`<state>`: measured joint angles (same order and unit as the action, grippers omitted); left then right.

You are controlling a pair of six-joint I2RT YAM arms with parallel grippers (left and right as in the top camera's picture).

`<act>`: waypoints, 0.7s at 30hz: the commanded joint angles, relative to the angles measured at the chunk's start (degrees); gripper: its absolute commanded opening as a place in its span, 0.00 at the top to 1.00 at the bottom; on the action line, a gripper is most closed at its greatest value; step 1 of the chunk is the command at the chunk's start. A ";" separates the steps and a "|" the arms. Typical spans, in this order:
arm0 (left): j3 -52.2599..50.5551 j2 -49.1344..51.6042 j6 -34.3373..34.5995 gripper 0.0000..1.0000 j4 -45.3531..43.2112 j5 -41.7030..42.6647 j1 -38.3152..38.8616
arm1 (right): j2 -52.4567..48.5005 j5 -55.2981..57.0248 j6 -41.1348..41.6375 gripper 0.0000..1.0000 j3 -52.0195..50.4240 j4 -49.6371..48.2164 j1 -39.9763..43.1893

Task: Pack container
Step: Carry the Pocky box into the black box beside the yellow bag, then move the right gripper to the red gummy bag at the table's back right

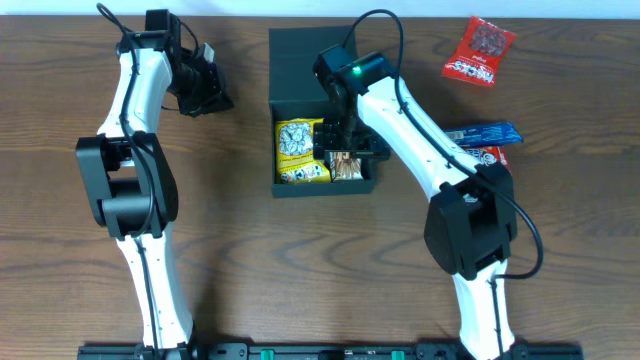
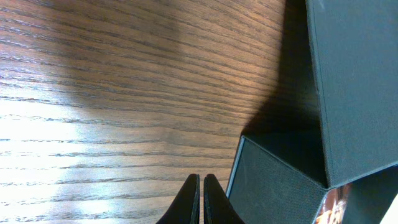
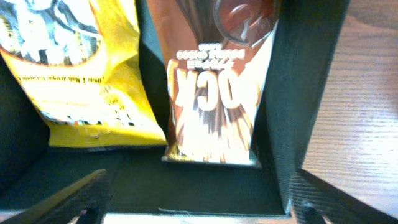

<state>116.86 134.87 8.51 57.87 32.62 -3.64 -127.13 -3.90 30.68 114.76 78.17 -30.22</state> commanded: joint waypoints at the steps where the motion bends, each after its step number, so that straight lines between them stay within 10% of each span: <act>1: -0.02 -0.48 -1.29 0.94 0.13 -0.02 -0.15 | -0.04 1.09 -0.11 0.02 0.11 -0.20 0.09; 5: -0.02 -0.48 -1.29 0.94 0.13 0.00 -0.15 | -0.02 1.07 -0.11 0.13 3.26 0.92 1.31; 6: -0.02 -0.48 -1.29 0.94 0.13 -0.02 -0.15 | 0.07 1.05 -0.31 0.25 4.17 1.16 1.55; 8: -0.02 -0.48 -1.29 0.94 0.13 -0.02 -0.15 | 0.24 0.83 -1.88 0.89 5.95 1.38 1.99; 9: -0.02 -0.48 -1.29 0.94 0.11 -0.02 -0.15 | 0.26 0.39 -3.78 0.99 6.47 1.33 2.08; 21: -0.02 -0.48 -1.27 0.94 -0.70 -0.02 -0.15 | -0.39 -3.93 -9.60 0.98 -4.13 -5.16 1.60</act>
<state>116.86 134.87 8.51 57.17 32.62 -3.64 -127.11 -5.32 23.49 112.42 74.74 -28.25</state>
